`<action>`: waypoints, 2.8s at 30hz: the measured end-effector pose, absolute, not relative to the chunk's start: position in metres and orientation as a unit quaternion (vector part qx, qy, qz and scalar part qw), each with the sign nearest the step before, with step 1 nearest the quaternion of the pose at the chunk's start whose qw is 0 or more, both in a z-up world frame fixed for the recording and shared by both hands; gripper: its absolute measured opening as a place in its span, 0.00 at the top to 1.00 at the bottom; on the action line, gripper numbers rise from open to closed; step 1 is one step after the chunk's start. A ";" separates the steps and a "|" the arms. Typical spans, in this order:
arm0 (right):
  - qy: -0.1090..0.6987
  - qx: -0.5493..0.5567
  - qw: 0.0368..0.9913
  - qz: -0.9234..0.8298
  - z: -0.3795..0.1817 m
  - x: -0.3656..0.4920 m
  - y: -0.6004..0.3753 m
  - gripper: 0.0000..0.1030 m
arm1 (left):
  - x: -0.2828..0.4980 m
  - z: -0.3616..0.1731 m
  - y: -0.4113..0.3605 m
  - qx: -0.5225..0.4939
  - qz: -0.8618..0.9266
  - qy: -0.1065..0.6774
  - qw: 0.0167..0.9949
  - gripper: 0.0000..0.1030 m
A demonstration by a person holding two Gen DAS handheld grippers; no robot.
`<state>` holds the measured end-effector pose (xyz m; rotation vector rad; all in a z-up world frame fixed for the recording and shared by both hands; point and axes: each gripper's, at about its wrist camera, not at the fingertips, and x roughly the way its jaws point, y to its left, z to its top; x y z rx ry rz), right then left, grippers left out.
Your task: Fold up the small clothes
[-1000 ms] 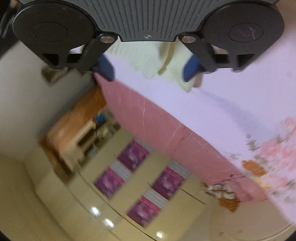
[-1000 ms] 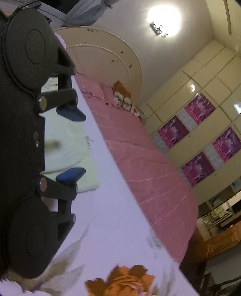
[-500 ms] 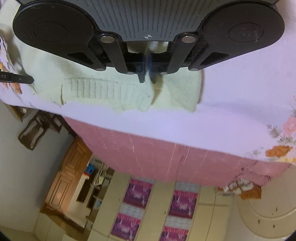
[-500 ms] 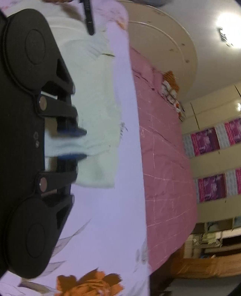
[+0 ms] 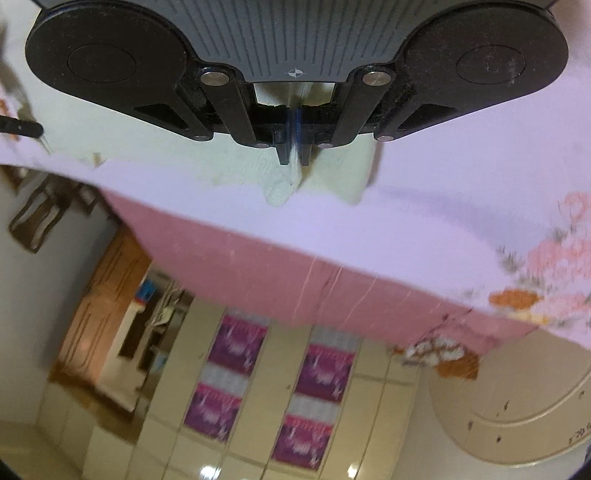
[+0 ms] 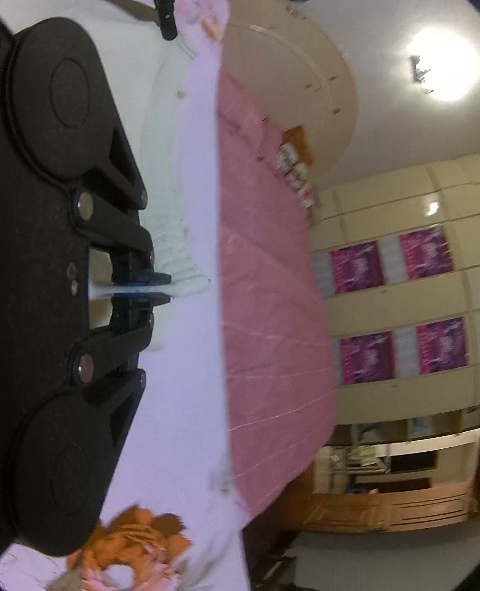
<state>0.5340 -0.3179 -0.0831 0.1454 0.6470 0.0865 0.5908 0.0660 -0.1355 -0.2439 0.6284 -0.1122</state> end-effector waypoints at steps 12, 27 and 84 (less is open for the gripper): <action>0.300 0.015 0.949 0.095 -0.071 0.528 -0.253 0.72 | 0.575 -0.098 -0.016 -0.042 -0.123 0.270 0.954 0.21; 0.317 0.005 0.948 -0.009 -0.085 0.529 -0.304 0.58 | 0.565 -0.113 0.023 -0.015 -0.038 0.286 0.957 0.21; 0.326 -0.086 0.934 0.122 -0.110 0.354 -0.202 0.62 | 0.382 -0.127 -0.032 0.035 -0.121 0.323 0.938 0.21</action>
